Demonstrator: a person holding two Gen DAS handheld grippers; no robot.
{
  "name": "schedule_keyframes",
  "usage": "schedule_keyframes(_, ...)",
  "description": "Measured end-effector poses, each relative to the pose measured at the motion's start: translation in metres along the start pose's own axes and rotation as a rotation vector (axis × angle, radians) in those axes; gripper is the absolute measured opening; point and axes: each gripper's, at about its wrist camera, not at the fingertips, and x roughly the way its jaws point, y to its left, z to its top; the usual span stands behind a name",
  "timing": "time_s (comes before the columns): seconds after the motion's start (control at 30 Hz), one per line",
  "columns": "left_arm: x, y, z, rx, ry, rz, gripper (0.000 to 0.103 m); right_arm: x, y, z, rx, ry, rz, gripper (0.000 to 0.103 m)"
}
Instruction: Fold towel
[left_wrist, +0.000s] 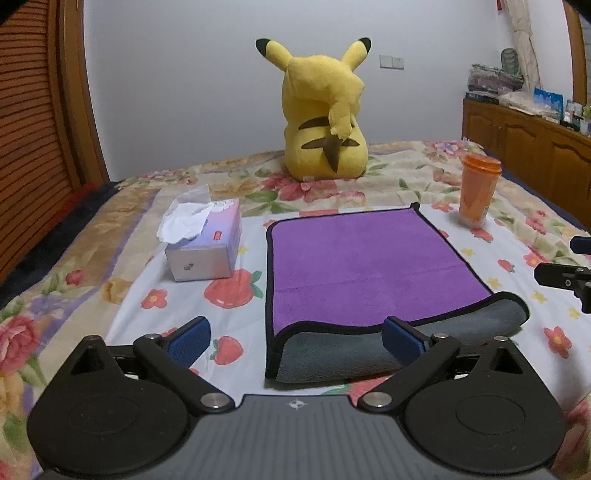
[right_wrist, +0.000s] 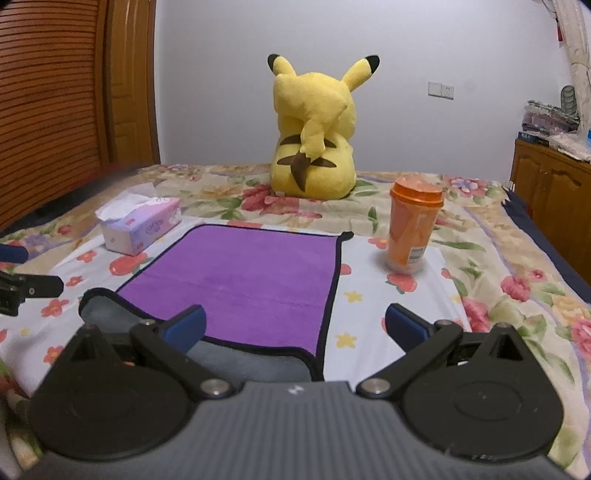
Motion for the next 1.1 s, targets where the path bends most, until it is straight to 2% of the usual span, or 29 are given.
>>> schedule_keyframes(0.37,0.039,0.021,0.002,-0.037,0.065,-0.020,0.093,0.028,-0.004,-0.001,0.007,0.092,0.048,0.103)
schedule_keyframes(0.7,0.068,0.031,-0.001,-0.056,0.133,-0.061,0.076,0.054,-0.008,-0.009,0.012,0.208,0.090,0.102)
schedule_keyframes(0.83,0.078,0.032,-0.004,-0.060,0.172,-0.084,0.066,0.060,-0.011,-0.013,0.031,0.255,0.112,0.090)
schedule_keyframes(0.93,0.083,0.031,-0.007,-0.054,0.201,-0.103,0.059,0.063,-0.013,-0.016,0.039,0.278,0.122,0.090)
schedule_keyframes(1.1,0.086,0.026,-0.010,-0.035,0.233,-0.116,0.055,0.066,-0.014,-0.016,0.053,0.302,0.150,0.086)
